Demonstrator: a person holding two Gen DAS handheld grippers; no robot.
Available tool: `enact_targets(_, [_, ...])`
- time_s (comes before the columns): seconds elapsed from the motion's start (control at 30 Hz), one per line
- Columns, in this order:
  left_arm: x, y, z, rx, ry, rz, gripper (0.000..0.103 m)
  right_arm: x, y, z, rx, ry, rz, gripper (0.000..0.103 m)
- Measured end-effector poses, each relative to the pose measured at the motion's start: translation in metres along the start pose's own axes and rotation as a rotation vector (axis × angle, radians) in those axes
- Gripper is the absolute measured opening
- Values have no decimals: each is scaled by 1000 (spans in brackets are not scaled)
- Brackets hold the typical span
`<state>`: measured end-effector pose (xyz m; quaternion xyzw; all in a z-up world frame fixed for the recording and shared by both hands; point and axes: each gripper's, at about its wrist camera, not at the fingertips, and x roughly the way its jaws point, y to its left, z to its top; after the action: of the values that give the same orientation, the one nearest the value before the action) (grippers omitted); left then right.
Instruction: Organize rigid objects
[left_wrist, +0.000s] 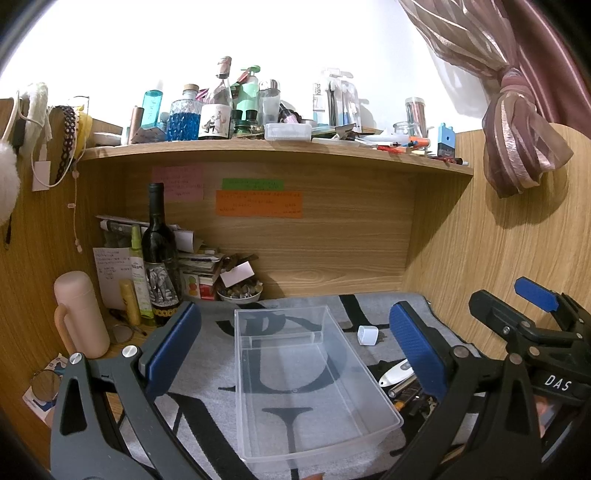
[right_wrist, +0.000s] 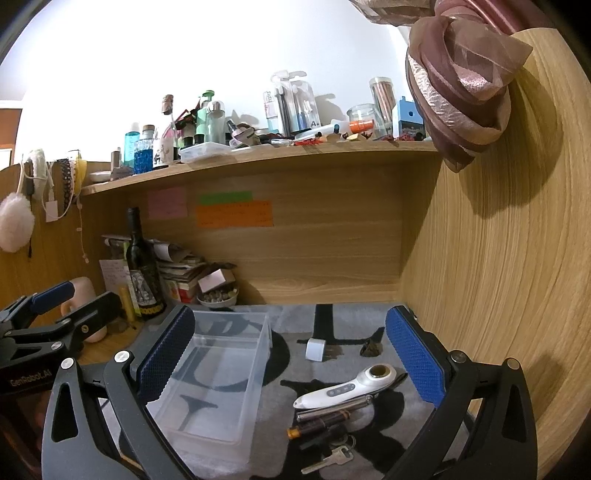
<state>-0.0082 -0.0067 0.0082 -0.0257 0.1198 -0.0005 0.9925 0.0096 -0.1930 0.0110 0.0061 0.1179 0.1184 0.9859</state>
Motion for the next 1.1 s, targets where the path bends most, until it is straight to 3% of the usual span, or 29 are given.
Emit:
enact_targets(0.77, [0,0,-1,-12,6,-20,103,0,5,1,-15,4,5,103])
enact_targets(1.1, [23,10,-8,-28,76,-46,103,25,-5,-8,-5,68,-60,103])
